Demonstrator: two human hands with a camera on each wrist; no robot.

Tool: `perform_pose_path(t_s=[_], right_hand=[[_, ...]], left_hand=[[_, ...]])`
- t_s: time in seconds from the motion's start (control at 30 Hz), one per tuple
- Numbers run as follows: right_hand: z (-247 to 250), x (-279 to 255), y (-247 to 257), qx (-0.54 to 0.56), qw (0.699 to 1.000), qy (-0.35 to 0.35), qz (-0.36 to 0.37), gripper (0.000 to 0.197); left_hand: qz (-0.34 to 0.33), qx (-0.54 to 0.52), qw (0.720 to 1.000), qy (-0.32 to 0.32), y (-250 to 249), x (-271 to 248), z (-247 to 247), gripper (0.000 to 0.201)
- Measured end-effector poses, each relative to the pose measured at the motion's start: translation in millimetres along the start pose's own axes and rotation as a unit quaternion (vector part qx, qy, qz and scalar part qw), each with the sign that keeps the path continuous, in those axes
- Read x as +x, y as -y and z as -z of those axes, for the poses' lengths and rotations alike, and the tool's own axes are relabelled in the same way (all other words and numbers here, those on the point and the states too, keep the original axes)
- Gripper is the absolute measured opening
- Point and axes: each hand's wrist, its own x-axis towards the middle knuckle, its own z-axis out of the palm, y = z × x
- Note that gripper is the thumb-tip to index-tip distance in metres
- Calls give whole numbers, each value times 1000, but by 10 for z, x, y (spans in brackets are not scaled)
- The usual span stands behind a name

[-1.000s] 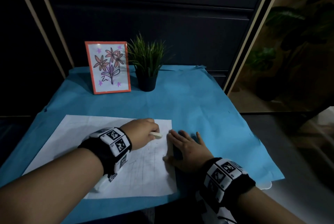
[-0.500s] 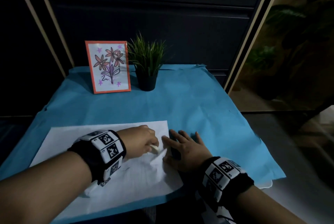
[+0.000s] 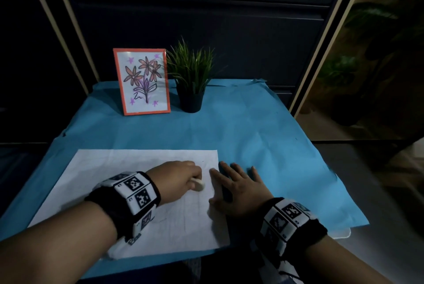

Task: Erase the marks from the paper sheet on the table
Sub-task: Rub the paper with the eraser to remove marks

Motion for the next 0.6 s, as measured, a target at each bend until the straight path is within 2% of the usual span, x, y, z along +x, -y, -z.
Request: perform_pose_path(t_s=[0.07,0.17,0.23,0.33,0.4,0.6], right_hand=[[17,-4,0,0,1000,8,-3,92],[50,-22,4,-6,1000,13,-10,81],[52,-10,3,-3,1000,9,-4,88],[39,12,9,10,999,-8,39,100],[26,12,7,28,998,-8,46,97],[-27,48,39,12,1000,-11,20,97]], left_hand=[[17,5,1000,-24,11,47,9,16],[12,4,1000,-9,18,66,43,13],[0,6,1000,0,12,35,34,13],[-17,26,999,-37,-21,-17,-52,14],[-17,18,998,-54,-34,-29,-102,17],[-21,11,999,-40,30,57,-22,24]])
